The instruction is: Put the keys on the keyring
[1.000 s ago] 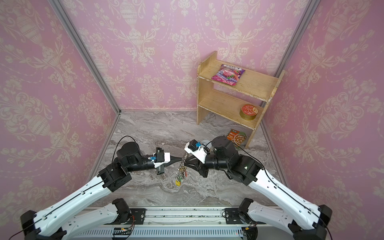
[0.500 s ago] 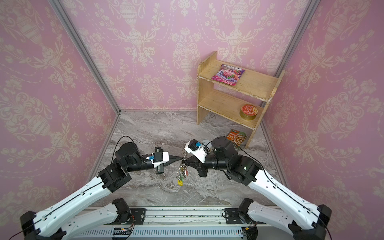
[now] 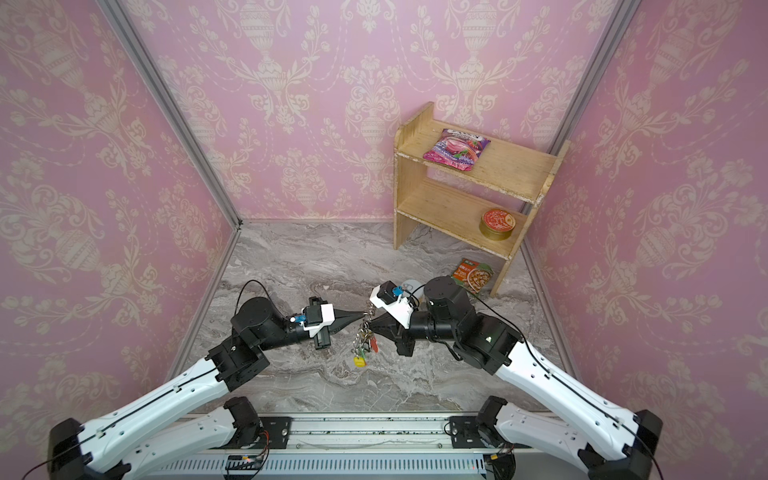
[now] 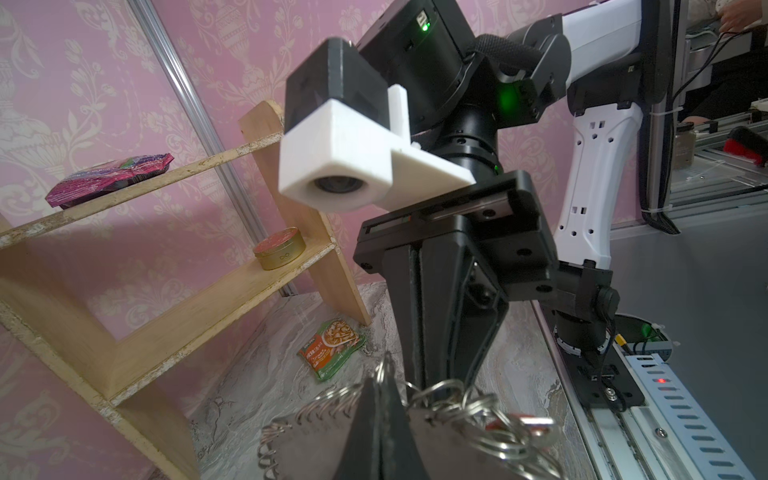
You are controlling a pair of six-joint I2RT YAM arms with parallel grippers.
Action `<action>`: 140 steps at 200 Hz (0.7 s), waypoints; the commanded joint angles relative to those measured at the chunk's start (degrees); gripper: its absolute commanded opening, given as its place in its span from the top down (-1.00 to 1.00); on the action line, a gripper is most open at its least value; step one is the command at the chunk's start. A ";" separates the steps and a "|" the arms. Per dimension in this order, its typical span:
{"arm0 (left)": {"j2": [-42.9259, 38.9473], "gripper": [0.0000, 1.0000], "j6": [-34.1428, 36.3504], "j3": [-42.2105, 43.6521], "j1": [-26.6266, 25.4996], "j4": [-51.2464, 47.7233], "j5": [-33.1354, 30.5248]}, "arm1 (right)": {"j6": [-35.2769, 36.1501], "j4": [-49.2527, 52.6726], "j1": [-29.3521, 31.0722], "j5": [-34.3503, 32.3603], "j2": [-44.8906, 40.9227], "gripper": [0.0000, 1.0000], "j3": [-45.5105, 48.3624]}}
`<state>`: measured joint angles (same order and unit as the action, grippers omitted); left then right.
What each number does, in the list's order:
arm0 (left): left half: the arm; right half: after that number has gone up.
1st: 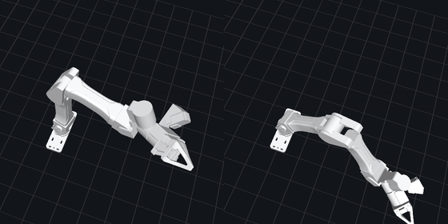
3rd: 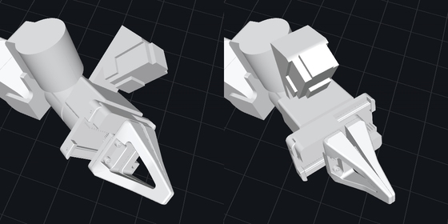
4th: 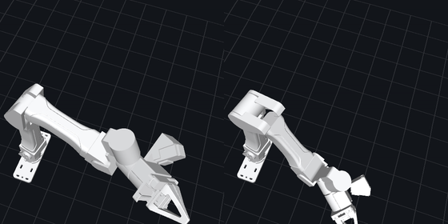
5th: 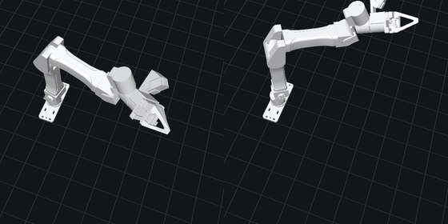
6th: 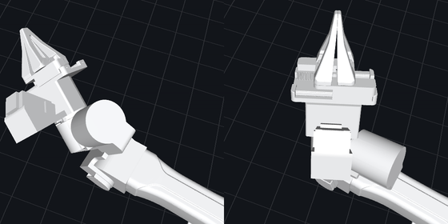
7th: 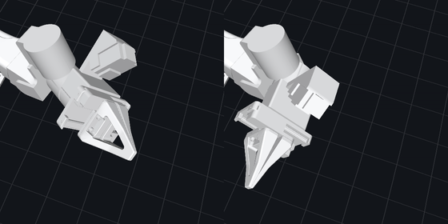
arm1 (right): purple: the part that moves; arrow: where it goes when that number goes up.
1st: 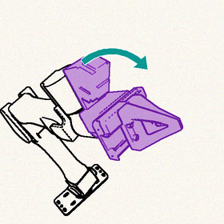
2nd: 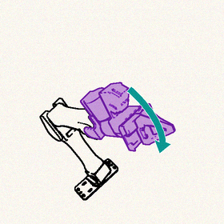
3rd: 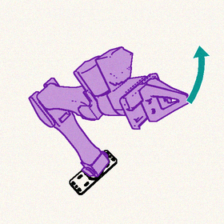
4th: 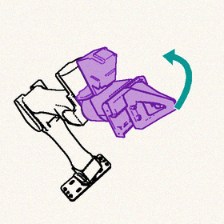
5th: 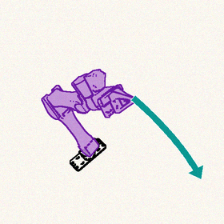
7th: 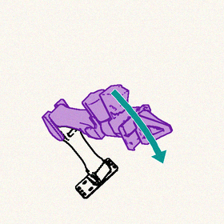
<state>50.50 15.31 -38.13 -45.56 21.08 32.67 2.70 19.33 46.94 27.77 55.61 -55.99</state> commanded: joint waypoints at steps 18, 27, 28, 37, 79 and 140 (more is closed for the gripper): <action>1.07 1.00 -5.24 -0.67 0.08 14.57 0.09 | -2.38 -4.04 2.29 3.63 2.92 1.00 2.09; 1.39 1.00 -5.74 -0.84 0.17 14.97 0.72 | -2.57 -4.72 2.41 3.61 3.33 1.00 2.37; 1.42 1.00 -5.78 -0.91 0.14 14.96 0.77 | -2.59 -4.82 2.43 3.56 3.34 1.00 2.41; 1.66 1.00 -6.23 -1.12 0.08 15.17 1.32 | -2.64 -5.48 2.49 3.29 3.61 1.00 2.68; 2.45 1.00 -8.55 -1.17 0.21 17.38 3.09 | -3.74 -8.09 2.67 1.45 5.59 1.00 3.60; 1.92 1.00 -8.11 -0.68 0.56 16.46 4.75 | -0.24 -0.12 2.43 -3.27 -0.75 0.39 1.03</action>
<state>53.15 7.99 -37.56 -44.82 31.03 34.81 0.34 12.56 48.82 25.61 57.60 -54.35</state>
